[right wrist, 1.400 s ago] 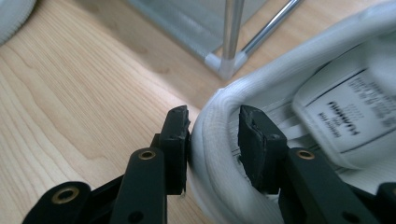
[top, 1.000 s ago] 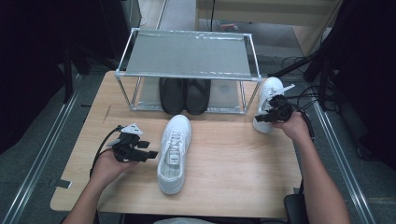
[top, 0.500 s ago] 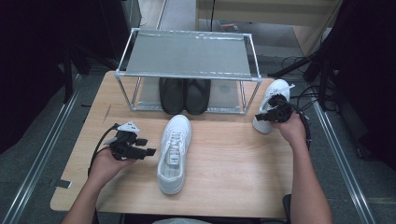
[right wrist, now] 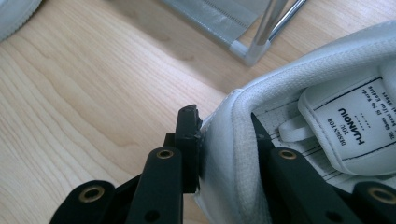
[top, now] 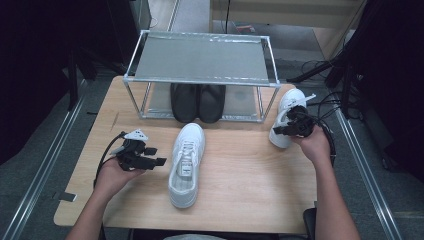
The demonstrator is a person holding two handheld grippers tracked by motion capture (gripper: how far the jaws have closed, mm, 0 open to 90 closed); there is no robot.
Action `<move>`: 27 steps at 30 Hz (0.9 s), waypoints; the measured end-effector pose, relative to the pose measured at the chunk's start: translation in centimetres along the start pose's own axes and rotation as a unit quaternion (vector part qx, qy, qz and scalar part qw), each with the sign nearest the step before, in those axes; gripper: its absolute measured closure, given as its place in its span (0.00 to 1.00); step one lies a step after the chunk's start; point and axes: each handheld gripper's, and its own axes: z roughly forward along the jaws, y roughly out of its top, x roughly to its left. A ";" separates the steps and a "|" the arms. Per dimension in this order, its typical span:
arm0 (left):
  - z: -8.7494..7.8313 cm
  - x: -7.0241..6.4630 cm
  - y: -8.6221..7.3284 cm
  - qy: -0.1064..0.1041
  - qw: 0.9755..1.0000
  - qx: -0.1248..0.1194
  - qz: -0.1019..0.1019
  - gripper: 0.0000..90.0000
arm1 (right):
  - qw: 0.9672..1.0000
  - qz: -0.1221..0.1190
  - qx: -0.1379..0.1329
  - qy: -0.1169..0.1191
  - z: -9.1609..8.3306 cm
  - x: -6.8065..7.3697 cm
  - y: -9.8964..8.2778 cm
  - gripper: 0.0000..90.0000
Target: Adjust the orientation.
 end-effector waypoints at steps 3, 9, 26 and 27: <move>0.0 0.0 0.0 0.002 1.000 -0.002 -0.001 0.43 | 1.000 -0.013 0.002 -0.016 -0.4 0.9 -0.1 0.84; -0.1 0.0 0.0 0.004 1.000 -0.004 -0.001 0.43 | 1.000 -0.009 -0.011 -0.004 -1.6 1.8 -0.8 0.83; 0.0 -0.1 0.1 0.003 1.000 -0.006 0.000 0.43 | 1.000 -0.005 -0.007 0.000 -3.2 5.4 -2.6 0.82; 0.0 -0.1 0.1 0.002 1.000 -0.006 0.000 0.43 | 1.000 -0.004 -0.005 0.001 -3.3 5.8 -2.6 0.82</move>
